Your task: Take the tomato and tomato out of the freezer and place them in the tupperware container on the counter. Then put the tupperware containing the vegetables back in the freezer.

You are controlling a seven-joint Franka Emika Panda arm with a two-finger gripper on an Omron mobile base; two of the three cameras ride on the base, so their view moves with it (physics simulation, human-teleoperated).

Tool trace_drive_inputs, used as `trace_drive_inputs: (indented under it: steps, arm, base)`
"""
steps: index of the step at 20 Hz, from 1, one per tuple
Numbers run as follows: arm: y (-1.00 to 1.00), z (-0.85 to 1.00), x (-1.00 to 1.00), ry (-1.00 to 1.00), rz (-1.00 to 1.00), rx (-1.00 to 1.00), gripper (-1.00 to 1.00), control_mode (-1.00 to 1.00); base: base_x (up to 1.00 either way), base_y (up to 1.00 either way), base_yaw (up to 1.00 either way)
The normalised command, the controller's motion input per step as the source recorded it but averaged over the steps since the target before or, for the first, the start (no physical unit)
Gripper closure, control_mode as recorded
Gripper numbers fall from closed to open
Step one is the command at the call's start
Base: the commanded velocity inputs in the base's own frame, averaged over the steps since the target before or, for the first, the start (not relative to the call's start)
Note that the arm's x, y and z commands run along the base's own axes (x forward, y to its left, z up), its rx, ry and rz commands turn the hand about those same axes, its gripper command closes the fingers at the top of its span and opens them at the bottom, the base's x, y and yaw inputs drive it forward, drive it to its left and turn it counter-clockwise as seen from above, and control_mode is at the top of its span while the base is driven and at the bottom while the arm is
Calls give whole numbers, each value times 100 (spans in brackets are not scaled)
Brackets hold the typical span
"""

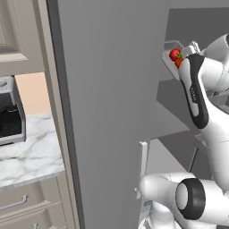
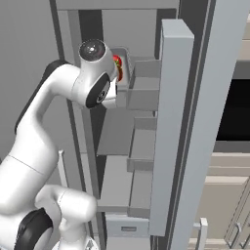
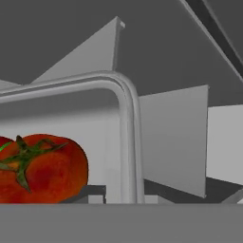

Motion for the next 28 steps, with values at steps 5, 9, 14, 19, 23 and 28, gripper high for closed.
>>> trace_drive_inputs:
  steps: [5, 9, 14, 19, 23, 28]
  arm:
    - [0, -12, 45, 0, 2, 4, 100, -100]
    - [0, -13, 48, 0, 0, 3, 100, -100]
    - [0, -17, 39, -2, 1, 1, 100, -100]
    - [-1, -13, 37, -2, 6, 2, 100, -100]
    - [0, -5, 42, -1, 4, 2, 100, -100]
    - [0, -17, 24, 0, 2, 0, -100, -100]
  base:
    - [0, 0, 0]
    - [0, 0, 0]
    - [0, 0, 0]
    - [0, 0, 0]
    - [0, 0, 0]
    - [0, 0, 0]
